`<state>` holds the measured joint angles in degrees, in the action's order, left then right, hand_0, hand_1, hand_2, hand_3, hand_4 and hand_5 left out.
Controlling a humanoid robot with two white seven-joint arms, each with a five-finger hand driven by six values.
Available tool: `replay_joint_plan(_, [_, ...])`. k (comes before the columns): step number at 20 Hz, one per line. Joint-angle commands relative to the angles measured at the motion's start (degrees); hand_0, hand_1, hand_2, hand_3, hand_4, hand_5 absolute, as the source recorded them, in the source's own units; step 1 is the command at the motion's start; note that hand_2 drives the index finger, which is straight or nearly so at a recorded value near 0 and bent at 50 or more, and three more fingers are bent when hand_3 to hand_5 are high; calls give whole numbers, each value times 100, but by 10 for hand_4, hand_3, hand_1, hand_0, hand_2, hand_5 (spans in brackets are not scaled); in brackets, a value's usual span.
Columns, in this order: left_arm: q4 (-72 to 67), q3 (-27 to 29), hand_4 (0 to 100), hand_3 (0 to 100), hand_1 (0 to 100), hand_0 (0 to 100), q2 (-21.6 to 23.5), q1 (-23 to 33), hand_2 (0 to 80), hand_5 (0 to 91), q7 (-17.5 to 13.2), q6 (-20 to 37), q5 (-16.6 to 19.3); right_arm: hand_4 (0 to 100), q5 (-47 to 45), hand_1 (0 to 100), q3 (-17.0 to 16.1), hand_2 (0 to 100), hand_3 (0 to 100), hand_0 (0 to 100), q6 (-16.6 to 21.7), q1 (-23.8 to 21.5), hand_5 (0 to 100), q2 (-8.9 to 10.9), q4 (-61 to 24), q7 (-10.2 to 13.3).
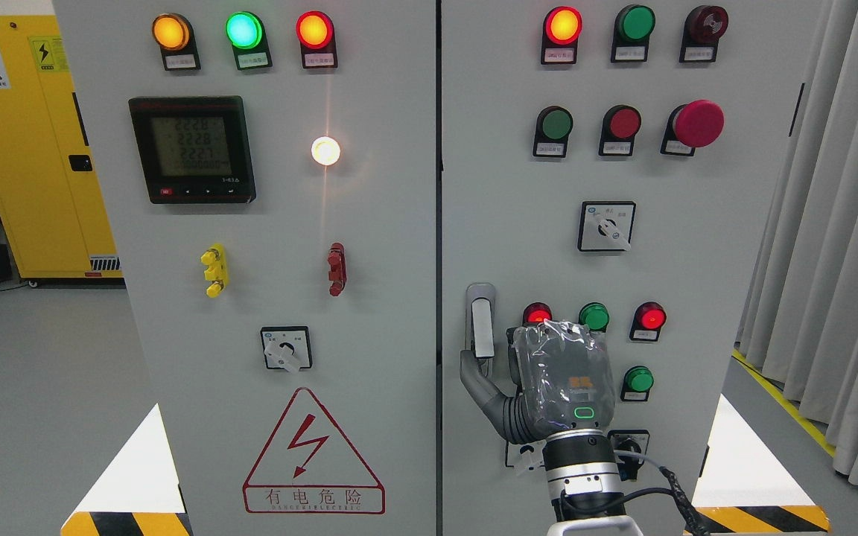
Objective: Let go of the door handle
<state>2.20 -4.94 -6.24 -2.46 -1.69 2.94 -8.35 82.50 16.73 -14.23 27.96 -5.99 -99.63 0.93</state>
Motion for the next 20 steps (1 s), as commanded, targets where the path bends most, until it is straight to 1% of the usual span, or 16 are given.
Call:
replay_joint_plan(1, [0, 2, 0, 0, 556, 120, 0, 0, 0, 0, 2, -4, 0, 1000, 21, 262, -3, 1000, 1000, 437, -1, -1, 1000, -7, -13, 12])
replay_joint_plan(5, [0, 2, 0, 0, 556, 120, 0, 0, 0, 0, 2, -4, 0, 1000, 29, 306, 6, 1000, 1000, 489, -9, -19, 1000, -7, -21, 21])
replay_joint_plan(7, [0, 2, 0, 0, 556, 120, 0, 0, 0, 0, 2, -4, 0, 1000, 21, 332, 6, 1000, 1000, 494, -62, -19, 1000, -7, -21, 21])
replay_joint_plan(11, [0, 2, 0, 0, 556, 120, 0, 0, 0, 0, 2, -4, 0, 1000, 30, 352, 6, 1000, 1000, 490, -89, -28, 1000, 2, -30, 21])
replay_joint_plan(20, [0, 2, 0, 0, 556, 120, 0, 0, 0, 0, 2, -4, 0, 1000, 3, 356, -11, 1000, 1000, 514, -115, -45, 1000, 2, -48, 47])
